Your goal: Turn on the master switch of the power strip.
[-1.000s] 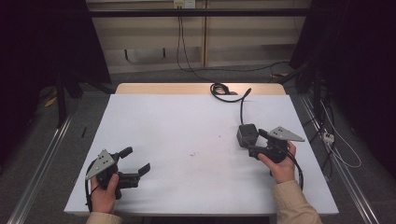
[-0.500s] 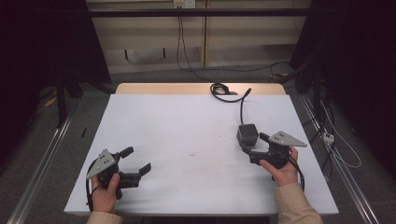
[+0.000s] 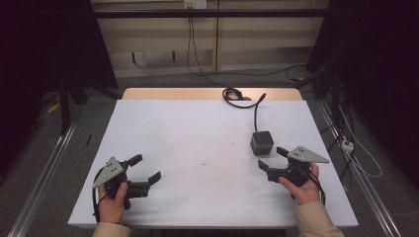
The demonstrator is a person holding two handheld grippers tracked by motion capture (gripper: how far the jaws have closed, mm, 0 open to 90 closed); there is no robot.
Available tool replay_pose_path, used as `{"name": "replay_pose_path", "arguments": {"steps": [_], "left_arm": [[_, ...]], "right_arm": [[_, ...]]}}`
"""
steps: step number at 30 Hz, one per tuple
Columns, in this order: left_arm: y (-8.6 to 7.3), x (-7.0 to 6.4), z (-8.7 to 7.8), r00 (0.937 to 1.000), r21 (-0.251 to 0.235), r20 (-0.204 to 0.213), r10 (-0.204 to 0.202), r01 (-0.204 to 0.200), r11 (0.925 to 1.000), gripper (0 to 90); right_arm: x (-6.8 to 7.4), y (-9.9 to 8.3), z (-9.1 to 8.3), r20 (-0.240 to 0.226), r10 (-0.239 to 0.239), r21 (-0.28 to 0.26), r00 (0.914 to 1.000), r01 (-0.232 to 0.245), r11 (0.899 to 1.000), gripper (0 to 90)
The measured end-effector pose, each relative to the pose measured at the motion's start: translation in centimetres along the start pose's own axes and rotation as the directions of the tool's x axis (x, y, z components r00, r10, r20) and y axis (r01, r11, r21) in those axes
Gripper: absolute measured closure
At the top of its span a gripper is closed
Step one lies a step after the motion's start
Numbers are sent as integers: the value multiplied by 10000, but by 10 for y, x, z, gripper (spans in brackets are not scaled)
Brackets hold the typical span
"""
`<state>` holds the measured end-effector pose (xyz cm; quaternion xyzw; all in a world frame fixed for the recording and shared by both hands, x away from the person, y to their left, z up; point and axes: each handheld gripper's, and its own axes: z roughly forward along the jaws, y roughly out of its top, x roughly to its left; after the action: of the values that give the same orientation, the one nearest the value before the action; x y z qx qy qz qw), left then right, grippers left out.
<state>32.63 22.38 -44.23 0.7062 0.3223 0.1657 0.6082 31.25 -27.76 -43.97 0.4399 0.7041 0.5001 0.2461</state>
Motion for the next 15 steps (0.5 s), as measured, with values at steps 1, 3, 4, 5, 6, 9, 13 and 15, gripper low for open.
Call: {"name": "replay_pose_path", "arguments": {"steps": [1, 3, 4, 5, 6, 9, 13, 15], "left_arm": [[0, 0, 0, 10000, -1, -7, -18, 18, 10000, 35], [0, 0, 1, 10000, -44, 9, -21, 21, 10000, 35], [0, 0, 1, 10000, -48, 0, -18, 18, 10000, 35], [0, 0, 1, 10000, -52, -6, -21, 21, 10000, 35], [0, 0, 1, 10000, -55, -13, -40, 40, 10000, 35], [0, 1, 2, 10000, -45, 10, -31, 31, 10000, 35], [0, 1, 2, 10000, -35, 18, -24, 24, 10000, 35], [0, 0, 2, 9999, -72, -2, -123, 123, 9999, 35]], "right_arm": [[0, -1, -1, -29, -23, 5, 10000, 23, 10000, 119], [0, -2, -3, -32, 46, -32, 10000, -46, 10000, 119], [0, -3, -4, -49, 69, -27, 10000, -69, 10000, 119], [1, -4, -5, -49, 56, -19, 10000, -56, 10000, 119], [1, -5, -6, -62, 21, -7, 10000, -21, 10000, 119], [3, -7, -8, -98, -34, 26, 9999, 34, 10000, 119], [4, -9, -11, -61, -57, -2, 10000, 57, 10000, 119], [5, -10, -13, -64, -60, -5, 10000, 60, 10000, 120]]}}
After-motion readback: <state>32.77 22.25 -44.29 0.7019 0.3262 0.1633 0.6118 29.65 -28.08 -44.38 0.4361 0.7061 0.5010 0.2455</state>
